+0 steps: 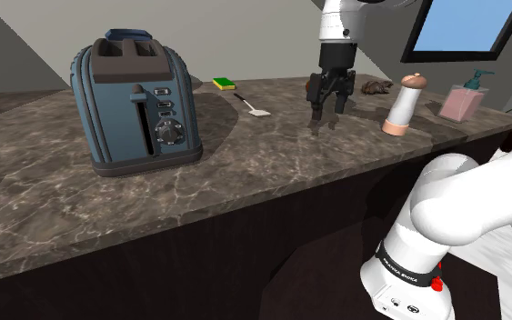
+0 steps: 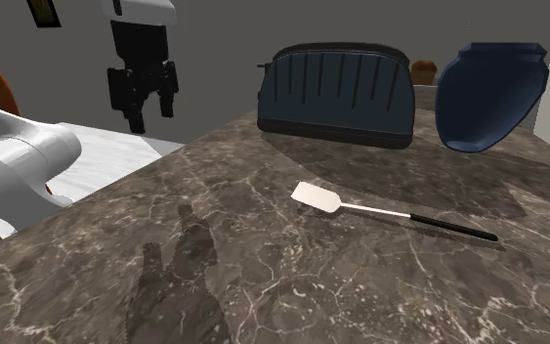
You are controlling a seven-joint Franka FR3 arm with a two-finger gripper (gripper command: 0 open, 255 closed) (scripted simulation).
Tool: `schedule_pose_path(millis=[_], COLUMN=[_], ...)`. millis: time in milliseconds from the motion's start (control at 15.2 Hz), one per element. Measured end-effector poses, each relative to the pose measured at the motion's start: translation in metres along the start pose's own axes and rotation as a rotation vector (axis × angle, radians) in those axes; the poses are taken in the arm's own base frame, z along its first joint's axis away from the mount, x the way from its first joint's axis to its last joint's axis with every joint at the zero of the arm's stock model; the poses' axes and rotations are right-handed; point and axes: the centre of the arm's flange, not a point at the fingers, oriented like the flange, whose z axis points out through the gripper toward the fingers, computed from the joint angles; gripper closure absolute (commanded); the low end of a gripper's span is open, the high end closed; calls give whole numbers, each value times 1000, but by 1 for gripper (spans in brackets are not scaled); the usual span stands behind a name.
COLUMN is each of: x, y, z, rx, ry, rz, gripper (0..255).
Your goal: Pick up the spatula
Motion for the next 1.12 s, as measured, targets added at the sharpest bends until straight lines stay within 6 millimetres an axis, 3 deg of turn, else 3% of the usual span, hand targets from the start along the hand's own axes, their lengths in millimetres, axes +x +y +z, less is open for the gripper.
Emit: schedule_pose_path(millis=[132,264,1122], x=[5,25,182], y=[0,1,18], z=[0,4,9], rx=[0,-1,-6], ry=[3,11,82], rz=[4,16,114], gripper=[0,0,0])
